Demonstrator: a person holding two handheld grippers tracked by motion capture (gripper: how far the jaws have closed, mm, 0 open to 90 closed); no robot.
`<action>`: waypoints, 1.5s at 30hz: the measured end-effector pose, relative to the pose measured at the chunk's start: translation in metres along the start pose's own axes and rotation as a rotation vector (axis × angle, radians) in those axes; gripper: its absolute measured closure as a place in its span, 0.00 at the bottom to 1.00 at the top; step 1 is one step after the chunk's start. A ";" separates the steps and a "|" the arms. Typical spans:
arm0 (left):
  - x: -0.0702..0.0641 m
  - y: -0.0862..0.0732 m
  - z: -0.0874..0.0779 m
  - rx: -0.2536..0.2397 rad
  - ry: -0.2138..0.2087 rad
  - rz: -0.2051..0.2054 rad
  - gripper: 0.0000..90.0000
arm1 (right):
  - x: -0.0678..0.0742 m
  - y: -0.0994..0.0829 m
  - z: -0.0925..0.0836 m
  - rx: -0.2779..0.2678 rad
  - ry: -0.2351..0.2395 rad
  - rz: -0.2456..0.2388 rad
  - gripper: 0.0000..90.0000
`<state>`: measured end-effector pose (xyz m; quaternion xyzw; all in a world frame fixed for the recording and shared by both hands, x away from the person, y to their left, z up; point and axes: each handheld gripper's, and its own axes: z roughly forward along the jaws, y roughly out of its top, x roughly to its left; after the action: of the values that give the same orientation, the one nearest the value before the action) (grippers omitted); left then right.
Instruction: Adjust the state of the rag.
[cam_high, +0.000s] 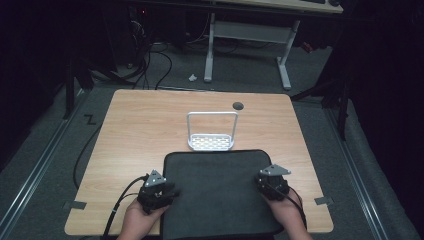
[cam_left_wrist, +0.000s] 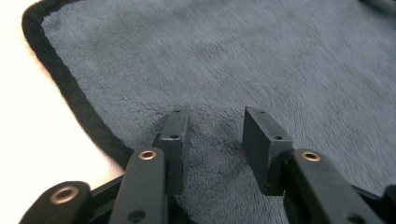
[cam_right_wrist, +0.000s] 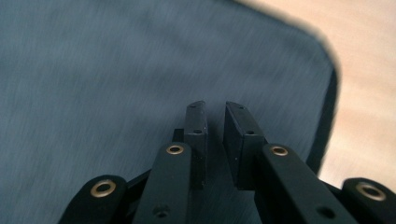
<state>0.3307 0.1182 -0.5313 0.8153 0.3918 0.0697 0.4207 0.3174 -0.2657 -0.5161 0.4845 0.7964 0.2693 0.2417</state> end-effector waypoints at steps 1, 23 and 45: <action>0.002 0.002 0.003 -0.002 -0.005 -0.005 0.70 | 0.001 -0.005 0.000 0.000 -0.007 -0.007 0.89; 0.066 0.054 0.024 -0.001 0.126 -0.078 0.57 | -0.010 -0.018 -0.015 -0.108 -0.025 0.069 0.83; 0.046 0.063 0.060 -0.020 0.228 0.019 0.83 | 0.021 -0.004 -0.026 -0.188 0.038 -0.003 0.70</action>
<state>0.4246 0.0912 -0.5328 0.8016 0.4285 0.1698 0.3807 0.2896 -0.2533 -0.5021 0.4532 0.7728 0.3519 0.2712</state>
